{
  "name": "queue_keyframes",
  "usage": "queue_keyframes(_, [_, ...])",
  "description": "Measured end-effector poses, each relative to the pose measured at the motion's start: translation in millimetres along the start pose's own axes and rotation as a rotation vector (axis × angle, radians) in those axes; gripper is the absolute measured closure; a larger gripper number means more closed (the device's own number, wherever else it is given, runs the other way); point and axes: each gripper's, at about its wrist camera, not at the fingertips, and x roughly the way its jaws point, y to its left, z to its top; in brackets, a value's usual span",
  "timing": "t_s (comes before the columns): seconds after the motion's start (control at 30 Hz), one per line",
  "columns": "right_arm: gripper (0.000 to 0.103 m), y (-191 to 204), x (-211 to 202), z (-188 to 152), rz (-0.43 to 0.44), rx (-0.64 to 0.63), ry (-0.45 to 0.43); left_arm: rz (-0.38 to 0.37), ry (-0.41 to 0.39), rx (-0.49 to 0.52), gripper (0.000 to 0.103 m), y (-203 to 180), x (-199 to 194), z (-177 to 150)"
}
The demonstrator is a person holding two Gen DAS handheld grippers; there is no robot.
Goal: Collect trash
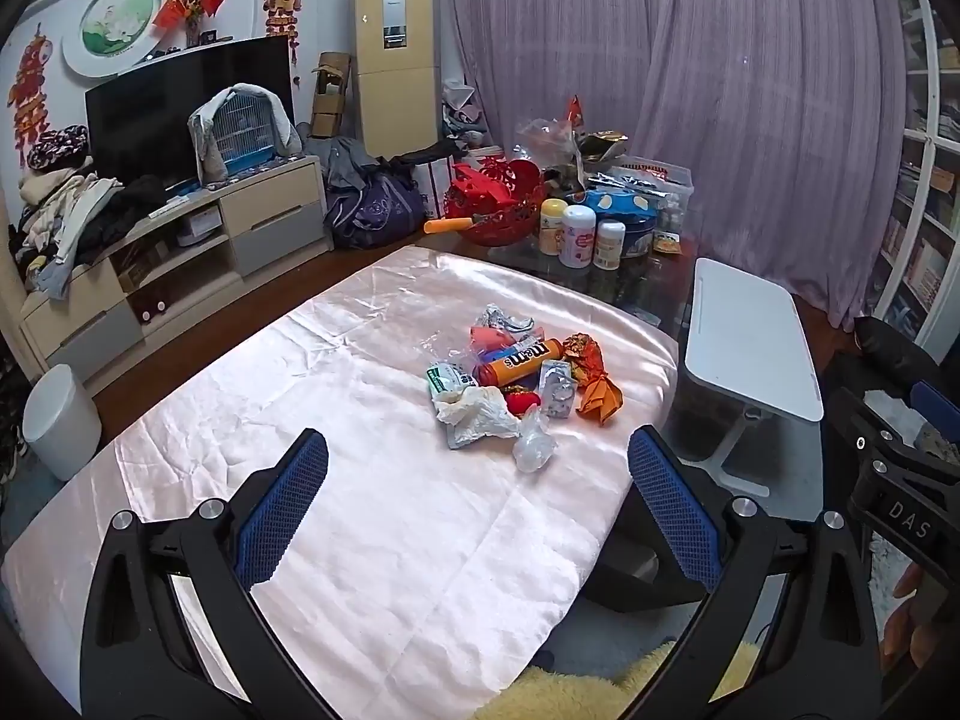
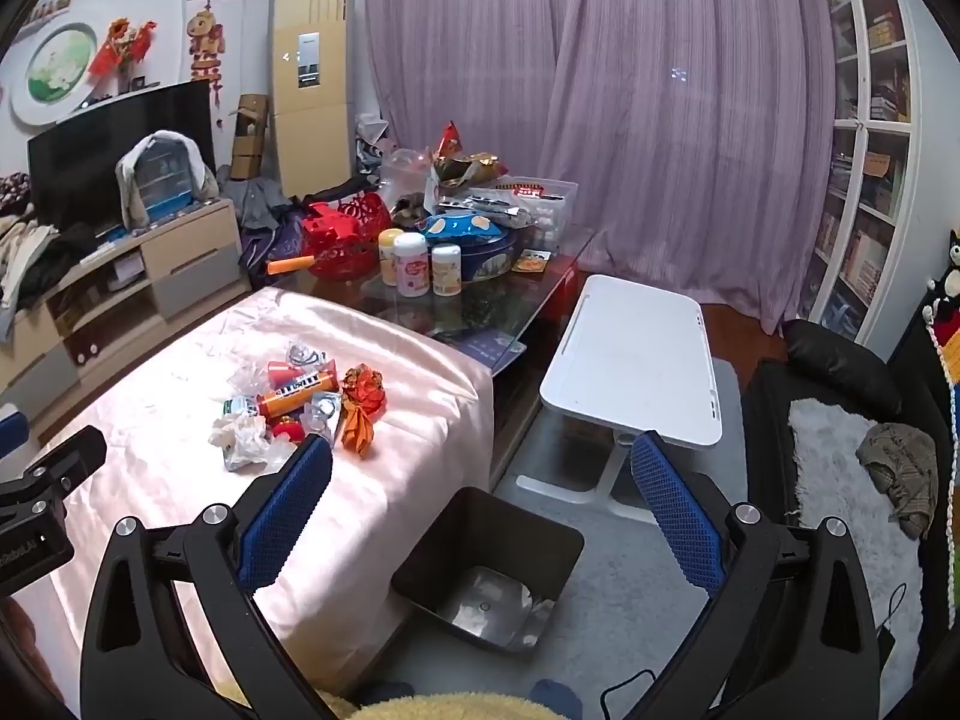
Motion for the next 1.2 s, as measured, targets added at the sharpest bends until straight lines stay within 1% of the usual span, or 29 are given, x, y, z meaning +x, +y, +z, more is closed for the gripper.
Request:
queue_keyframes(0.4, [0.003, 0.1, 3.2, 0.0, -0.002, -0.002, 0.005, -0.006, 0.01, 0.003, 0.008, 1.1, 2.2, -0.4])
queue_keyframes(0.43, [0.003, -4.1, 1.7, -5.5, -0.003, -0.002, 0.005, -0.006, 0.01, 0.002, 0.008, 0.5, 2.3, -1.1])
queue_keyframes(0.8, [0.003, -6.7, 3.1, -8.1, -0.003, -0.005, 0.009, -0.005, 0.014, 0.0, 0.008, -0.6, 3.3, -1.2])
queue_keyframes(1.07, [0.003, -2.8, 6.9, -11.3, -0.002, -0.011, 0.015, -0.007, 0.015, 0.002, 0.008, 0.0, 3.3, -0.3])
queue_keyframes(1.2, [0.003, 0.8, 7.3, -7.8, -0.003, -0.012, 0.019, -0.007, 0.017, 0.004, 0.008, -1.5, 5.8, -1.6])
